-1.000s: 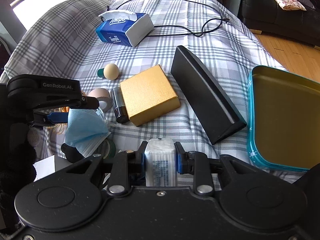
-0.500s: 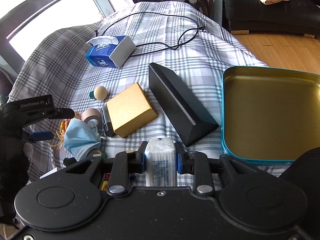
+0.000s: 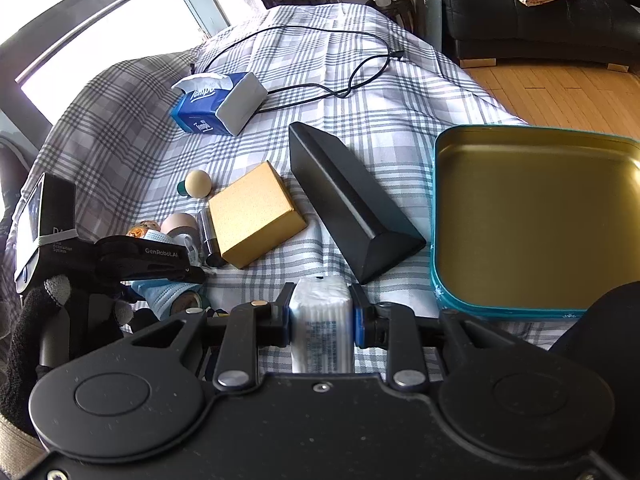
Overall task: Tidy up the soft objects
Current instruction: 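Lift the blue mask with the left tool while the right tool holds the tissue packet, then release the mask into the gold tray with the left tool while the right tool drops the packet there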
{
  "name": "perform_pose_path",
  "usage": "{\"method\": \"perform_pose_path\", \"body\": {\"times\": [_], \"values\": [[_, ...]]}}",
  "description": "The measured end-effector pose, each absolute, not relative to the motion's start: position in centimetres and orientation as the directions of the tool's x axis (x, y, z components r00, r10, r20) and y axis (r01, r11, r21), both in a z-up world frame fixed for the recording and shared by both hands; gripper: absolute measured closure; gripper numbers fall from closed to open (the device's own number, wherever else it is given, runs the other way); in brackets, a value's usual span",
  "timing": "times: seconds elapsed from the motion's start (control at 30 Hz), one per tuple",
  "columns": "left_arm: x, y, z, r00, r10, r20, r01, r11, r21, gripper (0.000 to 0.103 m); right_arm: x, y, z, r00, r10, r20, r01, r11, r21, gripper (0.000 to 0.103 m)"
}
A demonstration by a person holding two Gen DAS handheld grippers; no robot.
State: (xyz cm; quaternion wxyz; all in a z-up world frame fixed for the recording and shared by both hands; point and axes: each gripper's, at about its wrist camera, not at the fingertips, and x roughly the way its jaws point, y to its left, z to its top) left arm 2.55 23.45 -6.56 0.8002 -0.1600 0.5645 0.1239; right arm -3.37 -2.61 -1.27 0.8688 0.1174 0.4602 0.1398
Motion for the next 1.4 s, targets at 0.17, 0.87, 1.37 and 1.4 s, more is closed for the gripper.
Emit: {"method": "perform_pose_path", "body": {"times": [0.17, 0.87, 1.37, 1.4], "values": [[1.9, 23.7, -3.4, 0.385, 0.026, -0.923, -0.391, 0.91, -0.137, 0.064, -3.5, -4.3, -0.6, 0.567, 0.356, -0.743, -0.116, 0.927, 0.356, 0.074], [4.1, 18.9, -6.7, 0.316, 0.306, -0.898, -0.341, 0.92, 0.193, 0.012, -3.1, -8.2, -1.1, 0.586, 0.372, -0.72, -0.046, 0.902, 0.429, 0.074], [2.1, 21.6, -2.5, 0.374, 0.172, -0.911, -0.397, 0.918, 0.01, 0.057, -3.2, -9.8, -0.1, 0.624, 0.364, -0.691, -0.023, 0.893, 0.449, 0.074], [1.9, 21.5, -1.6, 0.388, 0.164, -0.907, -0.391, 0.92, -0.001, 0.057, -3.2, -10.2, 0.0, 0.63, 0.36, -0.689, -0.017, 0.893, 0.45, 0.074]]}}
